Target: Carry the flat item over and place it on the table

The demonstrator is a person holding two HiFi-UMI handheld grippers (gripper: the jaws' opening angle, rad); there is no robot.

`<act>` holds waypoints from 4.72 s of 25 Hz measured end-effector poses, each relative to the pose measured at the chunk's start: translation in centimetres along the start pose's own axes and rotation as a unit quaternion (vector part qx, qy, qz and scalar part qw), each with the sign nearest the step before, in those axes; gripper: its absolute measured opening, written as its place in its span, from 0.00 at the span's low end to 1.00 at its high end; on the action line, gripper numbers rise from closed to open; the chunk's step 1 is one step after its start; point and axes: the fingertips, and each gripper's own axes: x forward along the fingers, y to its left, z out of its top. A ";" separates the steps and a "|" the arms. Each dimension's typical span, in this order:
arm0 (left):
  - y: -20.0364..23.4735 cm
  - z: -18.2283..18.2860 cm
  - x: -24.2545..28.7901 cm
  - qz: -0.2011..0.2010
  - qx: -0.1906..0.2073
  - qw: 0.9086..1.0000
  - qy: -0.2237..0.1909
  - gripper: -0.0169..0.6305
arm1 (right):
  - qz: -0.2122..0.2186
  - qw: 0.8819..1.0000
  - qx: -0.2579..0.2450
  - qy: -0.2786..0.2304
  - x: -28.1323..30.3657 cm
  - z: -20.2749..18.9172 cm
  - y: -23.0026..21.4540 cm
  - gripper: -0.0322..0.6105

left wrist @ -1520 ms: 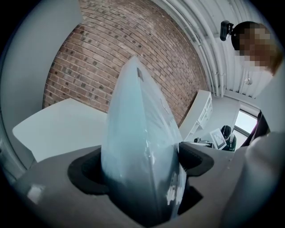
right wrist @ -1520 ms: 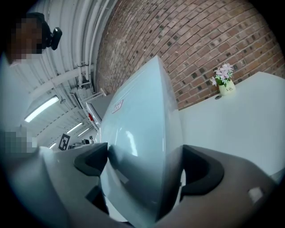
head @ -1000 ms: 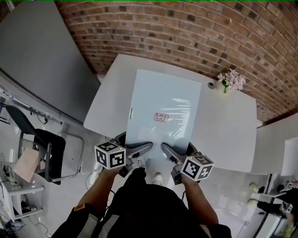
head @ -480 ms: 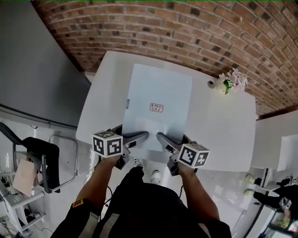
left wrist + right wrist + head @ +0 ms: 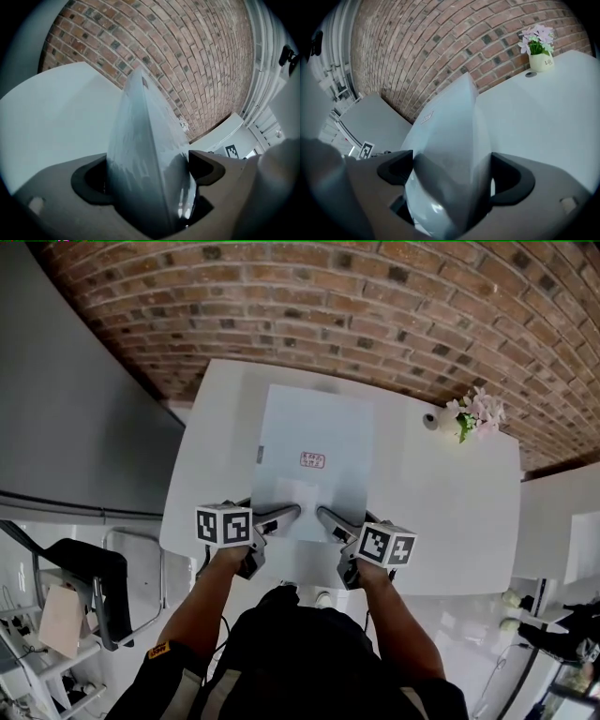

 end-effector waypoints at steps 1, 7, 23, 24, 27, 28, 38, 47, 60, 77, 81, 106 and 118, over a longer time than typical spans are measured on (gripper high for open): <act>0.4 0.1 0.3 0.001 -0.004 1.000 0.004 0.81 | -0.002 1.000 0.004 0.002 0.3 0.0 -0.3 0.86; 2.4 0.6 1.7 0.005 -0.032 0.999 0.023 0.81 | -0.015 1.000 0.020 0.014 2.4 0.3 -1.6 0.86; 5.7 1.2 3.7 0.014 -0.056 0.997 0.057 0.82 | -0.036 0.997 0.055 0.037 5.6 0.2 -3.5 0.86; 5.8 1.1 3.8 0.016 -0.055 0.997 0.060 0.82 | -0.037 0.997 0.058 0.038 5.7 0.1 -3.6 0.86; 6.1 0.8 3.8 0.024 -0.041 0.997 0.068 0.85 | -0.038 0.997 0.060 0.042 5.9 -0.4 -3.7 0.86; 6.2 0.7 3.8 0.028 -0.036 0.996 0.071 0.85 | -0.039 0.997 0.059 0.044 5.9 -0.5 -3.8 0.86; 6.6 0.0 3.8 0.028 0.004 0.993 0.112 0.87 | -0.036 0.996 0.062 0.049 6.2 -1.1 -4.2 0.86; 7.7 0.3 2.4 0.064 0.050 0.989 0.120 0.87 | -0.046 0.996 0.050 0.054 6.2 -1.7 -4.7 0.80; 7.0 0.0 1.9 0.089 0.091 0.985 0.120 0.86 | -0.110 0.991 -0.054 0.053 5.2 -1.0 -4.9 0.70; 3.6 2.6 -0.7 0.172 0.203 0.963 0.048 0.80 | -0.206 0.955 -0.213 0.022 1.0 0.3 -4.3 0.37; 1.5 2.5 -1.1 0.171 0.217 0.961 0.021 0.64 | -0.204 0.951 -0.234 0.005 -0.4 0.6 -3.5 0.24; -14.5 -7.2 -4.4 0.201 0.244 0.944 -0.093 0.03 | -0.111 0.941 -0.305 -0.096 -14.6 -1.7 3.6 0.05; -21.4 -13.4 -7.1 0.205 0.245 0.938 -0.133 0.03 | -0.079 0.928 -0.340 -0.129 -23.0 -5.5 5.4 0.05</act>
